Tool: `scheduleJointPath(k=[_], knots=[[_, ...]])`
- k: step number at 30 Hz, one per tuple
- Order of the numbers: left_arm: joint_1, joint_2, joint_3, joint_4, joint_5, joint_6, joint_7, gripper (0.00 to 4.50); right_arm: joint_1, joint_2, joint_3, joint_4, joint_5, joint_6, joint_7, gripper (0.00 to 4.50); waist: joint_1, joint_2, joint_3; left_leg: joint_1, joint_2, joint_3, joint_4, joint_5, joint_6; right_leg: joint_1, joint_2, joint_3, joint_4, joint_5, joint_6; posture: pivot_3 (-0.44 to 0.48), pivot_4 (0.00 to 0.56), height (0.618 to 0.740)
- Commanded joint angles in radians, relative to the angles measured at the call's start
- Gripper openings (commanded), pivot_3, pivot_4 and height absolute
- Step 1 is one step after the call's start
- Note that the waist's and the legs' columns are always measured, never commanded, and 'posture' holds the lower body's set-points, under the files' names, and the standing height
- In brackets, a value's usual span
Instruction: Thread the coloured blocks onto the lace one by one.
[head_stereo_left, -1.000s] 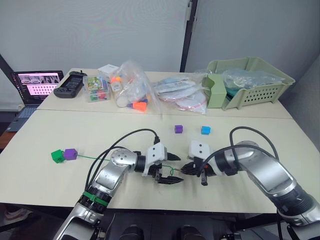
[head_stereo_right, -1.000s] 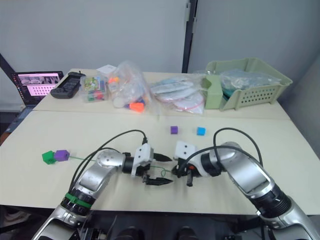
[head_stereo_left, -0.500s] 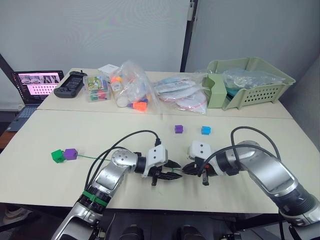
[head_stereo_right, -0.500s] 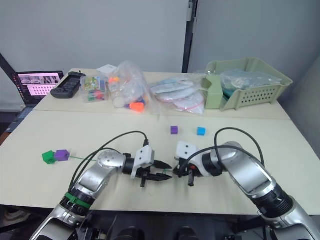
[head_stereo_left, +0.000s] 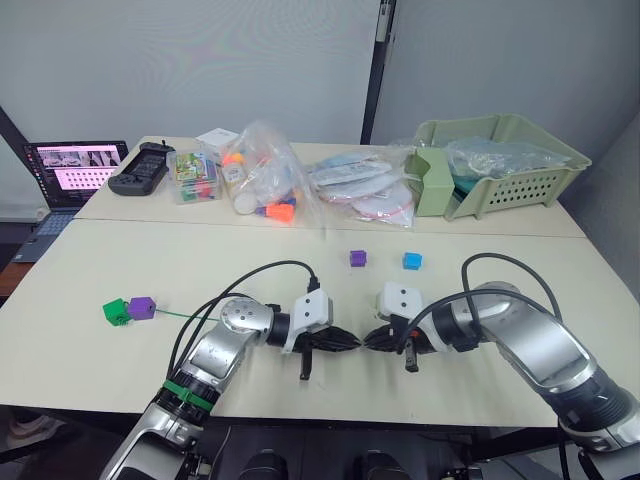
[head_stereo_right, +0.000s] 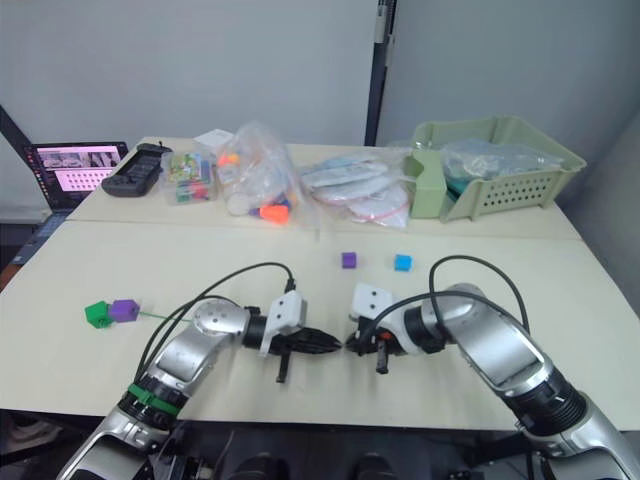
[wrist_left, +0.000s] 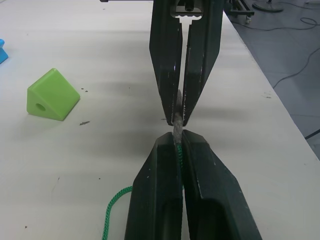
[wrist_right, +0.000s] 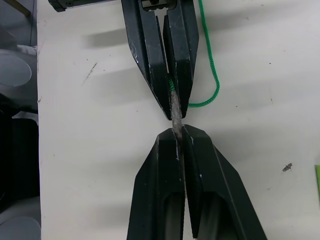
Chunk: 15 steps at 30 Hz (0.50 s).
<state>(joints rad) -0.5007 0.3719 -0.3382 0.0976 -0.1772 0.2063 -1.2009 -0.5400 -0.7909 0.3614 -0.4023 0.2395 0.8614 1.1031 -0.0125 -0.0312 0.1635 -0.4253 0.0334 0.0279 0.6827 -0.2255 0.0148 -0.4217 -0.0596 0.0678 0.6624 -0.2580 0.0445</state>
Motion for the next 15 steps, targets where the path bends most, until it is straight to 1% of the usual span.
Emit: scheduleJointPath(k=[1, 7, 10, 11, 12, 15], knots=[[-0.022, -0.015, -0.004, -0.006, -0.011, -0.002, 0.001, 0.02, -0.016, 0.004, -0.017, -0.022, 0.019, -0.002, -0.009, 0.00, 0.000, 0.000, 0.000, 0.000, 0.000, 0.000, 0.000, 0.000, 0.000, 0.000, 0.000, 0.000, 0.000, 0.000, 0.000, 0.000, 0.150, 0.733], [-0.026, -0.014, -0.001, 0.004, -0.012, -0.009, -0.003, 0.02, -0.009, 0.010, -0.038, -0.031, 0.038, 0.013, -0.025, 0.00, 0.000, 0.000, 0.000, 0.000, 0.000, 0.000, 0.000, 0.000, 0.000, 0.000, 0.000, 0.000, 0.000, 0.000, 0.000, 0.000, 0.150, 0.733], [-0.030, -0.012, 0.004, 0.014, -0.011, -0.015, -0.003, 0.00, 0.000, 0.004, -0.087, -0.054, 0.085, 0.042, -0.028, 1.05, 0.001, 0.000, 0.000, 0.000, 0.000, 0.000, 0.000, 0.000, 0.000, 0.000, 0.000, 0.000, 0.000, 0.000, 0.000, 0.000, 0.150, 0.733], [-0.033, -0.010, 0.006, 0.019, -0.009, -0.018, -0.004, 0.00, 0.014, -0.008, -0.138, -0.074, 0.120, 0.064, -0.027, 1.30, 0.002, 0.000, 0.000, 0.000, 0.000, 0.000, 0.000, 0.000, 0.000, 0.000, 0.000, 0.000, 0.000, 0.000, 0.000, 0.000, 0.150, 0.733], [-0.036, -0.009, 0.008, 0.024, -0.009, -0.019, -0.005, 0.00, 0.032, -0.019, -0.196, -0.092, 0.154, 0.088, -0.030, 1.73, 0.003, 0.000, 0.000, 0.000, 0.000, 0.000, 0.000, 0.000, 0.000, 0.000, 0.000, 0.000, 0.000, 0.000, 0.000, 0.000, 0.150, 0.733], [-0.043, -0.007, 0.011, 0.031, -0.010, -0.021, -0.006, 0.00, 0.097, -0.031, -0.342, -0.131, 0.228, 0.141, -0.069, 2.73, 0.008, 0.000, 0.000, -0.001, 0.000, -0.001, 0.000, 0.000, 0.000, 0.000, 0.000, 0.000, 0.000, 0.000, 0.000, 0.000, 0.150, 0.733]])
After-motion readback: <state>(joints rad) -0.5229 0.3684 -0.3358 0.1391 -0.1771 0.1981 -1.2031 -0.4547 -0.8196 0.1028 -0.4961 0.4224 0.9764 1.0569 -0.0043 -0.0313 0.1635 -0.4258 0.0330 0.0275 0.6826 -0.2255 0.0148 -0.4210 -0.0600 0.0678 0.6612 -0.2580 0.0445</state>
